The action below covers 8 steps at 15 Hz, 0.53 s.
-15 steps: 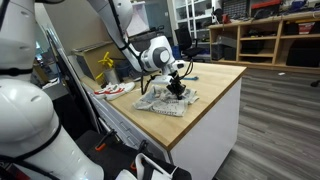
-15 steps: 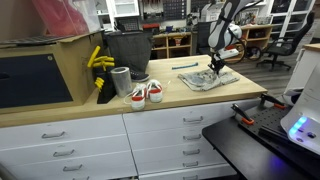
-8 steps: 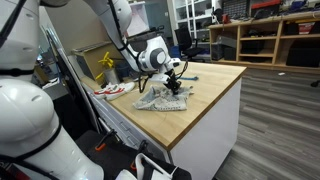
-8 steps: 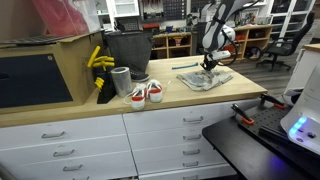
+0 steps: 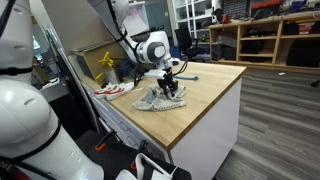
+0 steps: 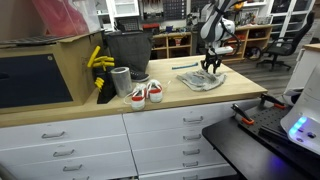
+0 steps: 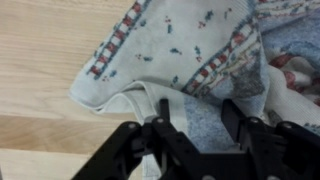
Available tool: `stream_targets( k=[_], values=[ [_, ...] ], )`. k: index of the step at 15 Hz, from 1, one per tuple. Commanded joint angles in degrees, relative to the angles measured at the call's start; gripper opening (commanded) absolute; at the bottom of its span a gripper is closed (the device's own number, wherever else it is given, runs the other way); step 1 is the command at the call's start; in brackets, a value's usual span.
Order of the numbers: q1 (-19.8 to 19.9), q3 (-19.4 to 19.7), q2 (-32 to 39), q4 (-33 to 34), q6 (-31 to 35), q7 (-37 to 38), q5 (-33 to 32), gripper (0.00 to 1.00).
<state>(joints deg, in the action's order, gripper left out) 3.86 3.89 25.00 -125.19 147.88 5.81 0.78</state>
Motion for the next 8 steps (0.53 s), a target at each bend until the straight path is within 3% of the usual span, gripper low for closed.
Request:
stream_targets(
  k=[1, 4, 8],
  values=[
    [0.49, 0.32, -1.67, -1.05, -1.1, -1.72, 0.21, 0.27],
    [0.04, -0.38, -1.4, -1.77, 1.4, -1.38, 0.65, 0.03],
    [-0.83, -1.66, 0.44, -1.8, 3.91, -0.99, 0.9, 0.0]
  ],
)
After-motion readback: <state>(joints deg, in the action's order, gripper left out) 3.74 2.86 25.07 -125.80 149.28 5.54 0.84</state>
